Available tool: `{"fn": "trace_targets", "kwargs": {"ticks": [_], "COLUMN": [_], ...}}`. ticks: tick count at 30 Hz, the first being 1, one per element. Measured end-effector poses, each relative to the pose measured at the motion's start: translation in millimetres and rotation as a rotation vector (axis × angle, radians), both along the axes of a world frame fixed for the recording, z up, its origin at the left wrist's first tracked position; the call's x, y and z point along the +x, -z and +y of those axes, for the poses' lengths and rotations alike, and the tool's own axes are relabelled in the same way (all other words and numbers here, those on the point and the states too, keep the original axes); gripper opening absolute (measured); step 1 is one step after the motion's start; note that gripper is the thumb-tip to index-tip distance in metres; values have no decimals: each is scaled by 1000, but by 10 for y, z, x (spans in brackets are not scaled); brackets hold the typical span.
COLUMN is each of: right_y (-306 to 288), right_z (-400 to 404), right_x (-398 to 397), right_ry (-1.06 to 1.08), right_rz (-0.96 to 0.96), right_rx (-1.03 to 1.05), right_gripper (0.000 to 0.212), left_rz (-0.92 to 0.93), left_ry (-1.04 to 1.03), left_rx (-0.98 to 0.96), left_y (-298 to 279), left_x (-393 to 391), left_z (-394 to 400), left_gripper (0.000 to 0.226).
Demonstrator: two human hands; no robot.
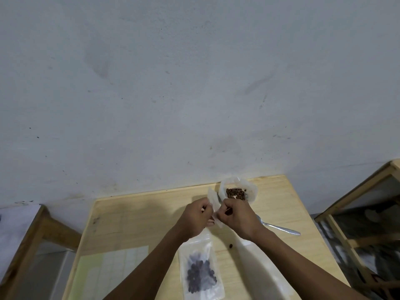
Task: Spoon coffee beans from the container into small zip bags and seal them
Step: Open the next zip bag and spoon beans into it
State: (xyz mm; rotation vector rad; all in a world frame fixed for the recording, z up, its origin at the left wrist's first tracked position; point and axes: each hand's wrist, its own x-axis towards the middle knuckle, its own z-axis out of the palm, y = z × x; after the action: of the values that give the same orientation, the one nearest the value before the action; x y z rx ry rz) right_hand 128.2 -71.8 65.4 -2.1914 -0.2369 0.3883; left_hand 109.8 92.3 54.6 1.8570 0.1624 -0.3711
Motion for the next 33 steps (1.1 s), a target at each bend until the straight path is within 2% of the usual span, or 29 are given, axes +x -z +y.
{"fn": "trace_targets", "kwargs": {"ticks": [5,9,11,14,15,18,22,26,28,30,33], "right_y": [-18,-63,-102,-157,-161,-164,-214,-249,-230,-204,-200], "right_z": [13,-92,-132,-144,-154,-152,-131,-104,-71,-63,-93], "right_x": [-69,38,84,92,89,96,118,118,136,157,181], "right_ry": [109,287,268,206,181,129,174,234,234,258,283], "right_rz": [-30,-13,11,1,-1,16,59,116,123,146,206], "right_rx": [-64,62,64,130,160,215,226,300,333,358,415], "right_gripper": [21,22,17,7,15,29,32,30,31,29,27], "left_rz": [-87,-149,-189,-353,-406,-484,-513,-495,-551,-617,-668], "left_ry": [32,69,15,-89,-104,-18,122,173,106,46,34], "left_rx": [92,143,179,258,258,296,334,486,523,497,486], "left_y": [51,87,126,122,95,32,-1,65,106,125,144], "left_x": [-25,-94,-95,-79,-86,-86,-100,-70,-34,5,26], "left_z": [9,20,19,21,18,55,68,45,38,44,58], "left_gripper": [27,32,31,18,14,58,60,102,102,91,84]}}
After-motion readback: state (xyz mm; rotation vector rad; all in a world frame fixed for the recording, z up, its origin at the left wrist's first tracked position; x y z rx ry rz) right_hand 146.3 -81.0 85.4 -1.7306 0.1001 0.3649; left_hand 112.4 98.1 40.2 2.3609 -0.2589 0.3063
